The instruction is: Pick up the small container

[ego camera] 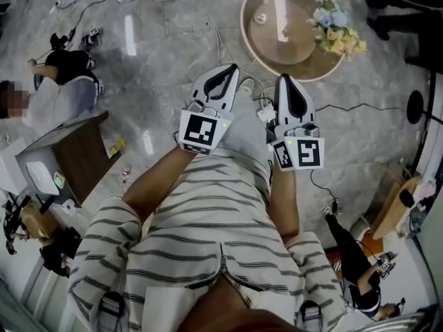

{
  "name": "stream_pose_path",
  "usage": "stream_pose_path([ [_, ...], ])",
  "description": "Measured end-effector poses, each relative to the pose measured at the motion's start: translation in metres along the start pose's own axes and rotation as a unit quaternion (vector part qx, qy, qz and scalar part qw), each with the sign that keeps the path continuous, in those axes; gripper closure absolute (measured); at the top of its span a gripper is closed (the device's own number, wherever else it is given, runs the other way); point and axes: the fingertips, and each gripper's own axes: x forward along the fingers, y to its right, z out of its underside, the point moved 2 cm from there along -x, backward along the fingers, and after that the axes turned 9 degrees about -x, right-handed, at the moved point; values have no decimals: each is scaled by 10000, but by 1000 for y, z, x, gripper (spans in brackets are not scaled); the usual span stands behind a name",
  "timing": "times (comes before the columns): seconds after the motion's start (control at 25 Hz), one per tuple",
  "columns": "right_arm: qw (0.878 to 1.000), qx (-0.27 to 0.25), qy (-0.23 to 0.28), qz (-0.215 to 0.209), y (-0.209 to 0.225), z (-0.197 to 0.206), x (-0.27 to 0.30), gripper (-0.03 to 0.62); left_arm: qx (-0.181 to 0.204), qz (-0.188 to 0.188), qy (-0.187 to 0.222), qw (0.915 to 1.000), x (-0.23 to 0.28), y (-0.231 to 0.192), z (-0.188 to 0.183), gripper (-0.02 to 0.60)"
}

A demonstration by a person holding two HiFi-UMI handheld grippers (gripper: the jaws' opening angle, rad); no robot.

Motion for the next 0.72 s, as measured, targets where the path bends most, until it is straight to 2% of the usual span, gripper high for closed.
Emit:
stream_pose_path([
  [0.24,9993,26,-185,-309,37,25,37,585,-30,-170,-179,9997,54,-3,17,581],
  [0.48,9987,93,-354,-344,72,57,58,584,44,-266,-337,9991,103,-8,37,581],
  [0.72,9982,198,-509,-236,97,91,84,585,2,-424,-489,9979,144,-33,62,581],
])
